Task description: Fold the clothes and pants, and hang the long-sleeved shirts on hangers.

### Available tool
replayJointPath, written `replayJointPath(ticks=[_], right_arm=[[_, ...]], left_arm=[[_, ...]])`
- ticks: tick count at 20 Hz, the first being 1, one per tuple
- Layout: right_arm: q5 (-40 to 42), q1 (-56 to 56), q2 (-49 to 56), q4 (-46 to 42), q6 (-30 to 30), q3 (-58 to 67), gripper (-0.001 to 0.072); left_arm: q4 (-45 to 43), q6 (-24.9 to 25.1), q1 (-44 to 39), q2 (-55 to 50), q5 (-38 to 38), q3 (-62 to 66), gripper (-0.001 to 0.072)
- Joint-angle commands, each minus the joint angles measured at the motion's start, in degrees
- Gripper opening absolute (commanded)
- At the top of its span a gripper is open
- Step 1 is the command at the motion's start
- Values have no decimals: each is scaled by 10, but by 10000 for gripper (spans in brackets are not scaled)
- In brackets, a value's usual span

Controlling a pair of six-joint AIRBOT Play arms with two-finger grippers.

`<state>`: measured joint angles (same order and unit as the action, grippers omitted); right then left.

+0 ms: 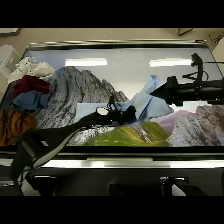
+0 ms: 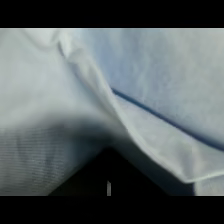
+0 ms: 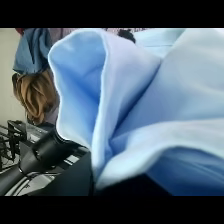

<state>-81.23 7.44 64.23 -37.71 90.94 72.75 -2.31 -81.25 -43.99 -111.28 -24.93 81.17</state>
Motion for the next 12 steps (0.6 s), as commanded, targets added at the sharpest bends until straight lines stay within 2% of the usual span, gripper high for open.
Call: replayJointPath(ticks=[1, 3, 4, 5, 7, 10, 12], right_arm=[[4, -12, -11, -26, 35, 0, 49], [48, -12, -8, -47, 44, 0, 49], [66, -15, 0, -43, 44, 0, 49], [85, -25, 12, -38, 38, 0, 48], [122, -65, 49, 0, 16, 0, 48], [207, -159, 119, 83, -11, 0, 48], [266, -226, 179, 137, -24, 4, 49]], left_arm=[[57, 21, -47, -23, 52, 37, 25], [30, 90, -20, -18, 4, 38, 22], [-28, 93, 9, -12, -51, 37, 21], [-108, 79, 43, -2, -108, 37, 20], [-325, -6, 114, 46, -193, 37, 19], [-633, -87, 226, 170, -294, 37, 20], [-734, -94, 302, 262, -347, 37, 21]])
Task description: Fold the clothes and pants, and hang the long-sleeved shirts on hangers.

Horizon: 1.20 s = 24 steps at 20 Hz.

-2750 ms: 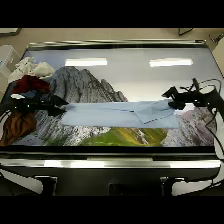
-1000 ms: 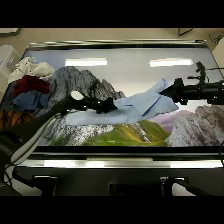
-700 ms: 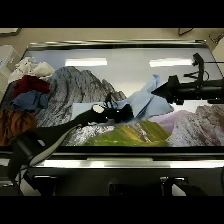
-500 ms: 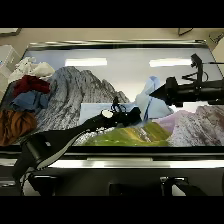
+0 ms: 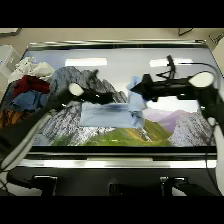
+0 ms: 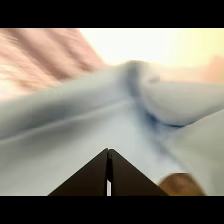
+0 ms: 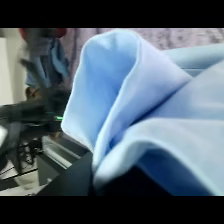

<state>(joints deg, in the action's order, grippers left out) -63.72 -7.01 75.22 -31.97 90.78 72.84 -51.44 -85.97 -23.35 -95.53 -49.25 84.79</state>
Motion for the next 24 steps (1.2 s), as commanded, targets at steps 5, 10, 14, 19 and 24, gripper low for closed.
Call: replayJointPath(ticks=[5, 10, 14, 19, 24], right_arm=[[198, -227, 257, 222, -36, 69, 51], [241, -271, 338, 354, -110, 88, 701], [138, -136, 271, 247, -144, 88, 694], [-64, 92, 209, -189, 52, 87, 668], [-119, 110, 245, -164, -32, 22, 668]], left_arm=[[-260, -47, 217, 291, -133, 1, 22], [-264, -45, 222, 352, -138, 1, 23], [-283, -44, 222, 352, -153, -1, 24], [-285, -41, 222, 352, -153, -1, 25], [-279, -49, 221, 351, -158, -12, 25]])
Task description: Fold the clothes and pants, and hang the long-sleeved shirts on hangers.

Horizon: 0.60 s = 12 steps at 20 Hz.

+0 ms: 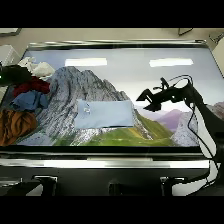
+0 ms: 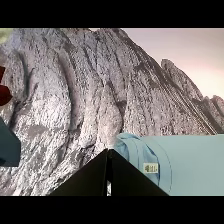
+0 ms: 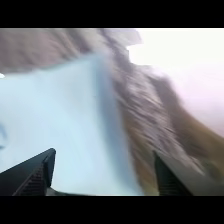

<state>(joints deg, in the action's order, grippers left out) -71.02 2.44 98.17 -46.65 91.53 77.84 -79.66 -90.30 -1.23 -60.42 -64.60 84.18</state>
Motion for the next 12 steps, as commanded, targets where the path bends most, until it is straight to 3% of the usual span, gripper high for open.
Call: replayJointPath(ticks=[1, 6, 9, 10, 11, 12], right_arm=[[-38, 2, 31, 25, -71, -31, 669], [17, -54, 82, 109, -106, -31, 647], [33, -71, 86, 136, -114, -30, 473], [31, -74, 86, 139, -114, -30, 343], [19, -73, 86, 141, -114, -27, 41], [6, -70, 84, 141, -128, -18, 50]], left_arm=[[3, -6, 1, 0, -13, -9, 25], [6, -6, 0, 0, -35, -9, 26], [6, -6, 0, 0, -35, -9, 25], [6, -6, 0, 0, -35, -9, 26], [6, -6, 0, 0, -35, -9, 25], [6, -6, 0, 0, -35, -9, 25]])
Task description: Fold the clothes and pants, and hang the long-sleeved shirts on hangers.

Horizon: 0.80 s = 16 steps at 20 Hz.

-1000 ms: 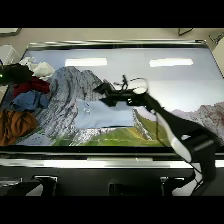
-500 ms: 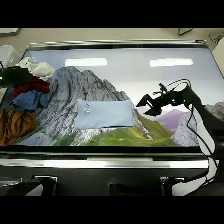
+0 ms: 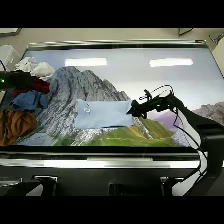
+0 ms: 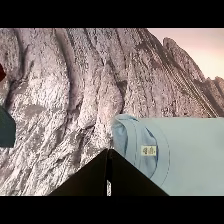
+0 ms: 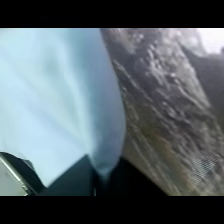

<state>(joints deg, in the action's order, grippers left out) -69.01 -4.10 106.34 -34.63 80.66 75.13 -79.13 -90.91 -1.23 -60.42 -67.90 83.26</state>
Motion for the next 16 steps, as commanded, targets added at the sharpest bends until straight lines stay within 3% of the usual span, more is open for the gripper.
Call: replayJointPath(ticks=[1, 4, 11, 16], right_arm=[[-32, -2, -2, 21, -36, 23, 50], [-72, 40, -24, 21, -34, 97, 48], [-122, 276, -67, 1, 60, 289, 48], [-144, 478, -67, -45, 107, 315, 49]], left_arm=[[1, 0, 0, 0, -2, 0, 26], [1, 0, 0, 0, -2, 0, 26], [2, -9, 0, 0, -2, 0, 26], [2, -30, 0, 0, -2, 0, 26]])
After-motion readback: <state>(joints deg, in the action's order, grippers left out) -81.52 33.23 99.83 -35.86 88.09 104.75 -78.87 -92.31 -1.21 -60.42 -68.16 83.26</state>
